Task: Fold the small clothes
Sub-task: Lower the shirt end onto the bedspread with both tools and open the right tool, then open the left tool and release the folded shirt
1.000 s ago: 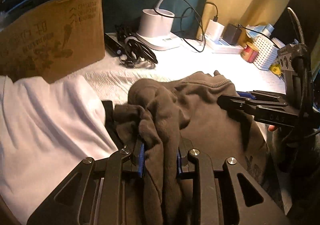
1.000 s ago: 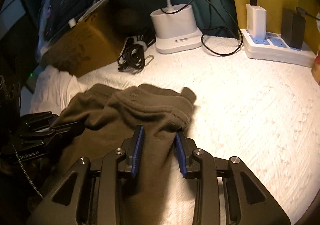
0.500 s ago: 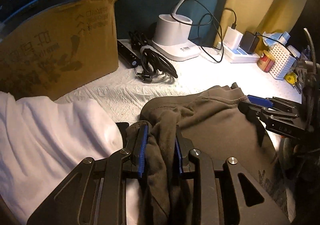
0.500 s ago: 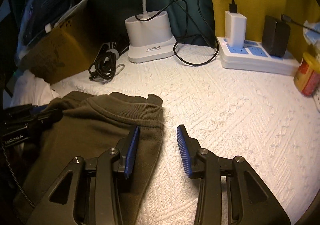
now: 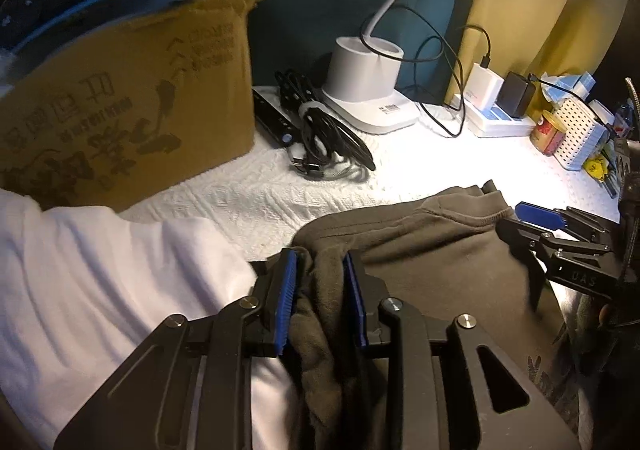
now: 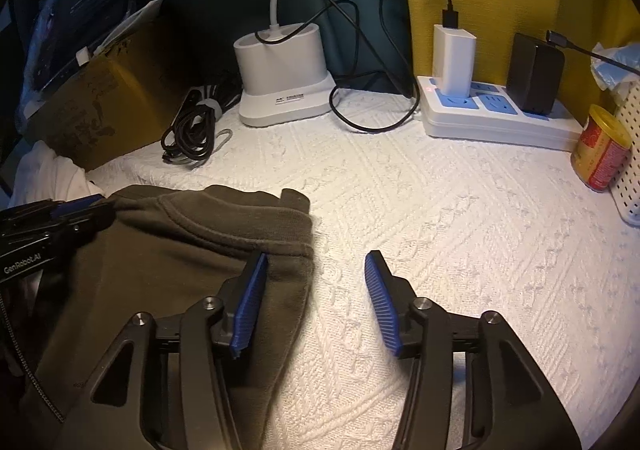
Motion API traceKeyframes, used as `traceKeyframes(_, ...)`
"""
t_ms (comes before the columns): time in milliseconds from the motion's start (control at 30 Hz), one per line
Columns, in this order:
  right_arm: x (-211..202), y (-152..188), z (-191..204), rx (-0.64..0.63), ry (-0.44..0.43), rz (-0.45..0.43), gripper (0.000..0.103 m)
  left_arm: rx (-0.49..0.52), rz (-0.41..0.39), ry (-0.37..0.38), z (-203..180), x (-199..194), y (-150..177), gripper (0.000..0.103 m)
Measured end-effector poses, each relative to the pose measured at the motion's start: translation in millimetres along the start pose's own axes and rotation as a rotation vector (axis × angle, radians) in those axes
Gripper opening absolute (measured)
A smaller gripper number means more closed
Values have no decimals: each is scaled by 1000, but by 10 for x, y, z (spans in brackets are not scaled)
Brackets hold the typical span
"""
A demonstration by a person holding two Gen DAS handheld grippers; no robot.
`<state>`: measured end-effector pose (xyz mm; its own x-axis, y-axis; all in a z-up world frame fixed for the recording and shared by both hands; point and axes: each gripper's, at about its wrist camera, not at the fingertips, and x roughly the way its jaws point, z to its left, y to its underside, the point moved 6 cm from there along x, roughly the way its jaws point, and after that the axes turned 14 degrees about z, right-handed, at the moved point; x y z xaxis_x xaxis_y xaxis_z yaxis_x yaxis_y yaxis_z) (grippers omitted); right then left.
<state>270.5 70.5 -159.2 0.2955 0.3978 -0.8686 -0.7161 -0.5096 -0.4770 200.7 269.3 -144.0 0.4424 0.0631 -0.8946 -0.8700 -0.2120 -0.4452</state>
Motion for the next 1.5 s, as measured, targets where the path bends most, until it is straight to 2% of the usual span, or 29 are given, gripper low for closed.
traceKeyframes(133,-14,29,-26,12,15,-1,63,-21,-29,-6,38,-136,50,28)
traceKeyframes(333,-73,106,-71,25,45,-10,66,-34,-73,4,53,-384,202,27)
traceKeyframes(633,-205,374,31,21,43,-5,66,43,-38,20,-196,-532,565,28)
traceKeyframes(933,-355,680,170,14,40,0,66,73,8,40,-377,-548,973,28)
traceKeyframes(1133,-443,889,253,6,43,7,66,90,44,-10,-377,-501,1243,28)
traceKeyframes(1233,-461,998,261,8,43,12,66,86,33,-13,-349,-496,1308,28)
traceKeyframes(1367,-501,1136,266,16,36,11,66,92,15,-67,-333,-538,1354,28)
traceKeyframes(1500,-558,1276,297,3,34,9,66,84,5,-82,-308,-594,1419,28)
